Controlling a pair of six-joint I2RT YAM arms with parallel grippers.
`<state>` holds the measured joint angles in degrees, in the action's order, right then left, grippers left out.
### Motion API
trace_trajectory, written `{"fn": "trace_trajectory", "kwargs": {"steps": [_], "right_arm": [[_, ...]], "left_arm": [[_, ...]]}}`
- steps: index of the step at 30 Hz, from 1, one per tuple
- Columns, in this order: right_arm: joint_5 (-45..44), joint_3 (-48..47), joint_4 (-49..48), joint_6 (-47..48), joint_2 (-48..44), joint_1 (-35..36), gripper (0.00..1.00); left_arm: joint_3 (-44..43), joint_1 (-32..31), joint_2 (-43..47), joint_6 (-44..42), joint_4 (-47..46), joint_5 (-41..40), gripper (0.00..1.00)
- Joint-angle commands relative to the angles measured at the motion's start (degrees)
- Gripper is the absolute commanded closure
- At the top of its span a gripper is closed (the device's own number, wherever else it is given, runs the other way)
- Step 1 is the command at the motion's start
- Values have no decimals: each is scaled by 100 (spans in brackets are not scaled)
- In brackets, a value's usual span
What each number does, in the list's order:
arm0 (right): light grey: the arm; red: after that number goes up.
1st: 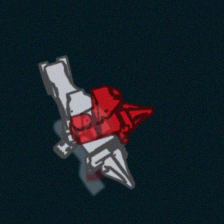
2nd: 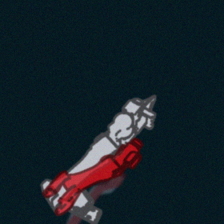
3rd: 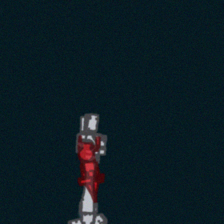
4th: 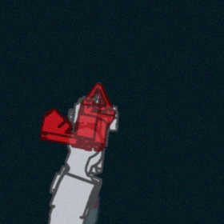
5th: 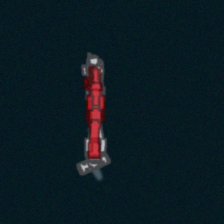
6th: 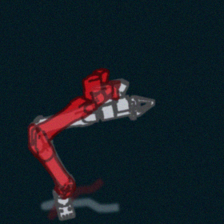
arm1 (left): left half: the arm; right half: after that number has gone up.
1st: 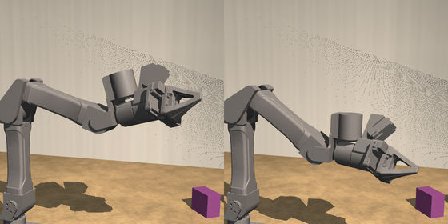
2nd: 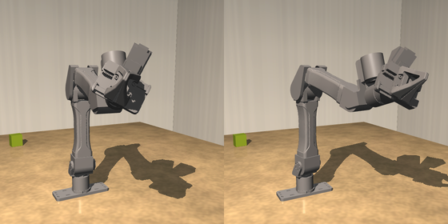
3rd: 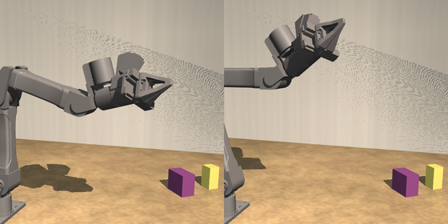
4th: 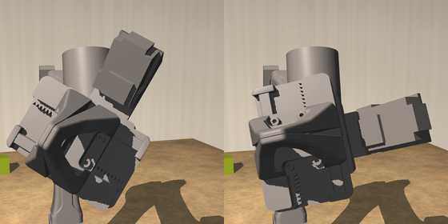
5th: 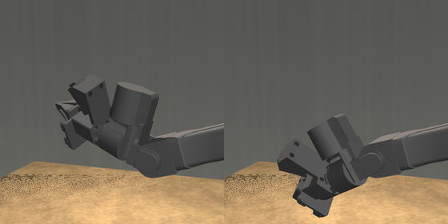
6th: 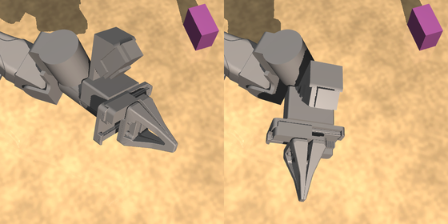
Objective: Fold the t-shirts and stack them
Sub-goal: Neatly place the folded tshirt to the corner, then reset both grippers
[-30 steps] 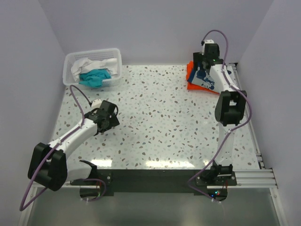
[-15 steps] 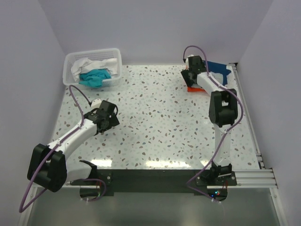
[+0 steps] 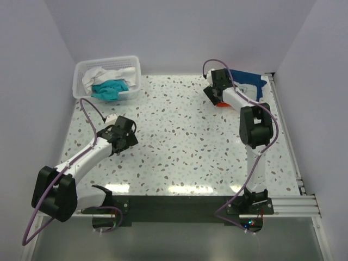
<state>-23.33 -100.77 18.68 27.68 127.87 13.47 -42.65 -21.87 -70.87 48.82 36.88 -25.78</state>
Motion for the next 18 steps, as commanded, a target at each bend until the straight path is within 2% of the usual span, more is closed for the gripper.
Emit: {"fn": "trace_trajectory", "kwargs": {"steps": [1, 6, 10, 14, 17, 18], "right_arm": [[-233, -179, -75, 10, -553, 6, 1], [-163, -1004, 276, -420, -903, -3, 1], [73, -1103, 540, -632, -1404, 85, 1], [31, -524, 409, -1228, -2256, 138, 1], [-92, 597, 330, -2282, -3283, 138, 1], [-93, 898, 303, -2903, -3556, 138, 1]], "left_arm": [[-164, 33, 126, -21, -94, -67, 0], [-278, 33, 240, -30, -41, -59, 0], [-393, 33, 450, -39, 20, -6, 0], [-524, 33, 723, -39, 73, 55, 0], [-621, 33, 943, -21, 108, 108, 0], [-639, 25, 1039, -13, 126, 126, 0]]}}
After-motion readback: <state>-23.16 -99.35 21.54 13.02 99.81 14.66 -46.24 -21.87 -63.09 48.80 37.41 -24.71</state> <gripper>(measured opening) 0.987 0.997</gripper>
